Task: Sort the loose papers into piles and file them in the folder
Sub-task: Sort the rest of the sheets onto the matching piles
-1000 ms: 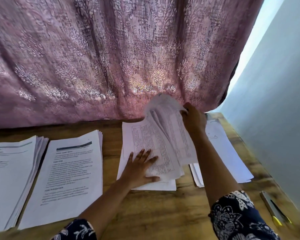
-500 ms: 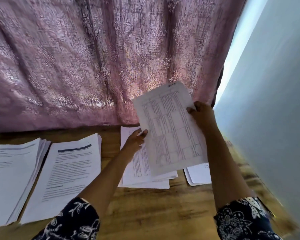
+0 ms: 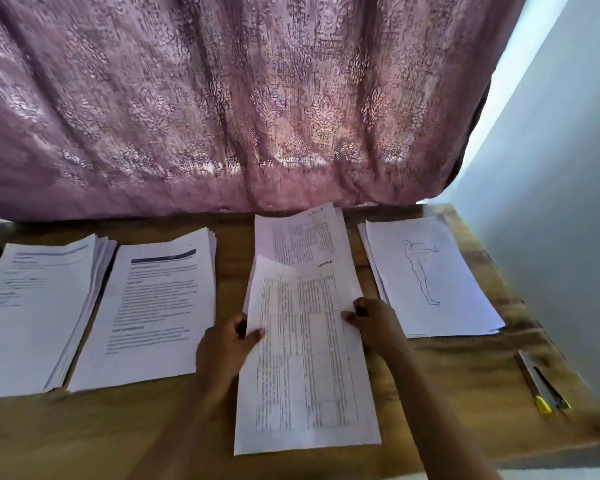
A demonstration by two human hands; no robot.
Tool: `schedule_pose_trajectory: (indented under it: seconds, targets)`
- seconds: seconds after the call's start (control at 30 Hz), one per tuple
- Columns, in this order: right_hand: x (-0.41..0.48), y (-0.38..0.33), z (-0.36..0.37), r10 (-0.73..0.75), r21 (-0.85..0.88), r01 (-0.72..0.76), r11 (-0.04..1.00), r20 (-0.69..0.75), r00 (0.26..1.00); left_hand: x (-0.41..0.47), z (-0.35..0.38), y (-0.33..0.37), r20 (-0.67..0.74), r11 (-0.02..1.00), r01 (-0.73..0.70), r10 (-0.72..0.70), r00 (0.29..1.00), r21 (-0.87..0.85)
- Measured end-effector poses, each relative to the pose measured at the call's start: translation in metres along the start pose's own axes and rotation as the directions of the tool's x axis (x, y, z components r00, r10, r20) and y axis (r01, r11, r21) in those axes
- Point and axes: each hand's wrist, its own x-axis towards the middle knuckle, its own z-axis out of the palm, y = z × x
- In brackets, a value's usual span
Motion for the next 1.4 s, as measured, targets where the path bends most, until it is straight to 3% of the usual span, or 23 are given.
schedule_pose_trajectory:
  seconds: [0.1, 0.17, 0.27, 0.33, 0.43, 0.53, 0.73, 0.9, 1.0, 1.2, 1.4]
  targets:
    - [-0.013, 0.006, 0.015, 0.031, -0.076, -0.03, 0.997, 0.012, 0.999, -0.01, 0.013, -0.011, -0.092, 0.987, 0.013, 0.002, 0.996, 0.159]
    - [-0.018, 0.004, 0.019, 0.015, -0.11, -0.023, 0.994, -0.074, 0.997, -0.009, 0.019, -0.01, -0.202, 0.981, 0.014, 0.026, 0.979, 0.194]
    - [-0.005, -0.005, 0.014, -0.085, -0.2, 0.028, 0.979, -0.282, 0.956, 0.011, 0.025, 0.006, -0.35, 0.945, -0.137, 0.241, 0.905, 0.297]
    - [0.019, -0.015, 0.006, -0.205, -0.249, 0.124, 0.961, -0.336, 0.919, 0.043, 0.031, 0.03, -0.295, 0.902, -0.3, 0.391, 0.872, 0.31]
    - [0.054, -0.033, 0.003, -0.34, -0.318, 0.27, 0.909, -0.19, 0.921, 0.098, 0.051, 0.058, -0.06, 0.83, -0.406, 0.46, 0.886, 0.382]
    - [0.073, -0.034, 0.013, -0.372, -0.435, 0.337, 0.835, 0.004, 0.928, 0.123, 0.069, 0.06, 0.113, 0.782, -0.387, 0.384, 0.917, 0.488]
    - [0.072, -0.01, 0.011, -0.411, -0.435, 0.384, 0.815, 0.034, 0.911, 0.091, 0.081, 0.027, 0.077, 0.799, -0.334, 0.343, 0.936, 0.499]
    - [0.103, -0.034, -0.011, -0.405, -0.302, 0.376, 0.876, -0.041, 0.913, 0.117, 0.082, 0.069, -0.033, 0.82, -0.327, 0.386, 0.922, 0.469]
    - [0.148, -0.047, -0.024, -0.443, -0.357, 0.407, 0.841, -0.021, 0.896, 0.164, 0.087, 0.095, -0.041, 0.815, -0.307, 0.374, 0.926, 0.492]
    - [0.209, -0.04, -0.022, -0.373, -0.534, 0.415, 0.737, 0.191, 0.908, 0.194, 0.103, 0.089, -0.023, 0.839, -0.274, 0.322, 0.946, 0.47]
    - [0.199, -0.028, -0.009, -0.434, -0.495, 0.428, 0.756, 0.111, 0.894, 0.196, 0.108, 0.079, -0.09, 0.873, -0.315, 0.372, 0.924, 0.371]
